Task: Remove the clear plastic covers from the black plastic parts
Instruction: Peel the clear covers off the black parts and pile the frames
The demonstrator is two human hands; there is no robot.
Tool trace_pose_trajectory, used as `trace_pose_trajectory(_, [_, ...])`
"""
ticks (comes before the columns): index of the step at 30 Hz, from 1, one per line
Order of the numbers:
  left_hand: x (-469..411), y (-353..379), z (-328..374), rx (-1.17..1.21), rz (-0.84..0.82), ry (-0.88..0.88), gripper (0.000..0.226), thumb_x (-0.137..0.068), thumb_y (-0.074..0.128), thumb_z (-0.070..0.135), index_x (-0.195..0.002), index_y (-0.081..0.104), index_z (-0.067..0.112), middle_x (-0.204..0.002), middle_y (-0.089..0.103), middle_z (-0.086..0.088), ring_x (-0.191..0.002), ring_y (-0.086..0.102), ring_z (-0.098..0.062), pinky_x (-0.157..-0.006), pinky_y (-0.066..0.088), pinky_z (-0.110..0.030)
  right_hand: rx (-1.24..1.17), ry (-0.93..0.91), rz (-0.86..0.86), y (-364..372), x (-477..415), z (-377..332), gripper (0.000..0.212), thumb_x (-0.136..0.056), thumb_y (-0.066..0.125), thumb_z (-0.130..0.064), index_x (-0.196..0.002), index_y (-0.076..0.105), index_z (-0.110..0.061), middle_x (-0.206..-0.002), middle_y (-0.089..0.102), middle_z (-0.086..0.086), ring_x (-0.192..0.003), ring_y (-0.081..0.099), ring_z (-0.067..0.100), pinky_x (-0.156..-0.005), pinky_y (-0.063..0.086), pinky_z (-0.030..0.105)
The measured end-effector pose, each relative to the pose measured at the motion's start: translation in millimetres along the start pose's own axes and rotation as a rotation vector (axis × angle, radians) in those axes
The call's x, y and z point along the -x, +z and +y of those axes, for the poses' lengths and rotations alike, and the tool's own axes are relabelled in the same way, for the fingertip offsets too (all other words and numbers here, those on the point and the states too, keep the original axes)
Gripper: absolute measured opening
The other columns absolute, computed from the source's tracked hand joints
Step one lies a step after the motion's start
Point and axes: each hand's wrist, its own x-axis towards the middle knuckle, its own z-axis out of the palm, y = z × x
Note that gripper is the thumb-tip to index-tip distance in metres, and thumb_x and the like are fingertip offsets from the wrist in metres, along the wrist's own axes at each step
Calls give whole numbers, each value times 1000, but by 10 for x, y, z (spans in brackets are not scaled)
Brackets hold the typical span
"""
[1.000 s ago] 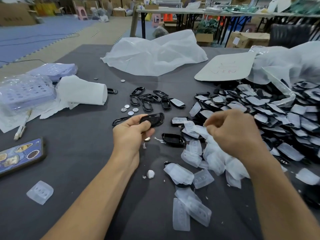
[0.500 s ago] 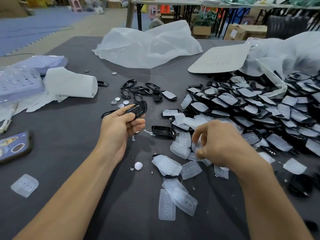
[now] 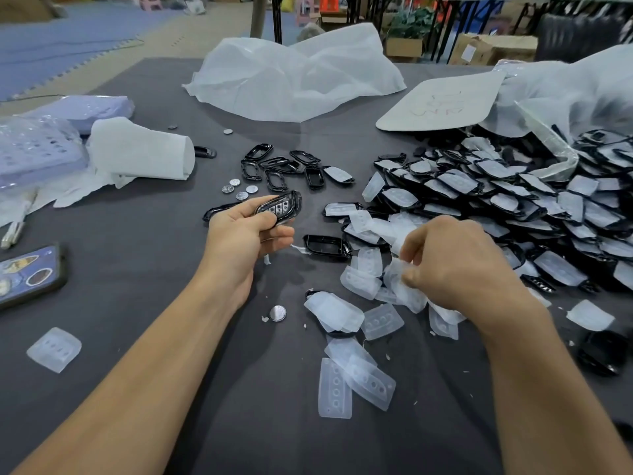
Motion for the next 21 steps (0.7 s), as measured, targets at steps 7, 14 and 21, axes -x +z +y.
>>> trace_pose_trajectory(7, [59,27,-3,-67,-30,47,29,-99,54,-9,-99,74,12,-80,74,-4,-55,69,-12,-56,59,-23,-361,-66,-59,-28,-51,78,19,-71,89,-18,-66,71,-23,-52,58,-25,-45,53,-1,-44,38,12])
trace_pose_trajectory(14, [177,128,-35,-173,-111,109,33,-96,55,-10,-95,77,14,-67,72,-3,-51,66,-13,-50,55,-23,-853,-84,-61,73,-102,2,18,-85,77,-1,-73,72,-15,-70,73,0,-60,62,5,-65,49,24])
trace_pose_trajectory(21, [236,137,-18,-186,-123,109,32,-94,54,-12,-96,77,11,-71,71,-11,-50,64,-14,-49,55,-25,-1140,-81,37,54,-45,-140,22,-91,69,3,-73,68,-10,-69,72,13,-47,52,18,-45,41,18])
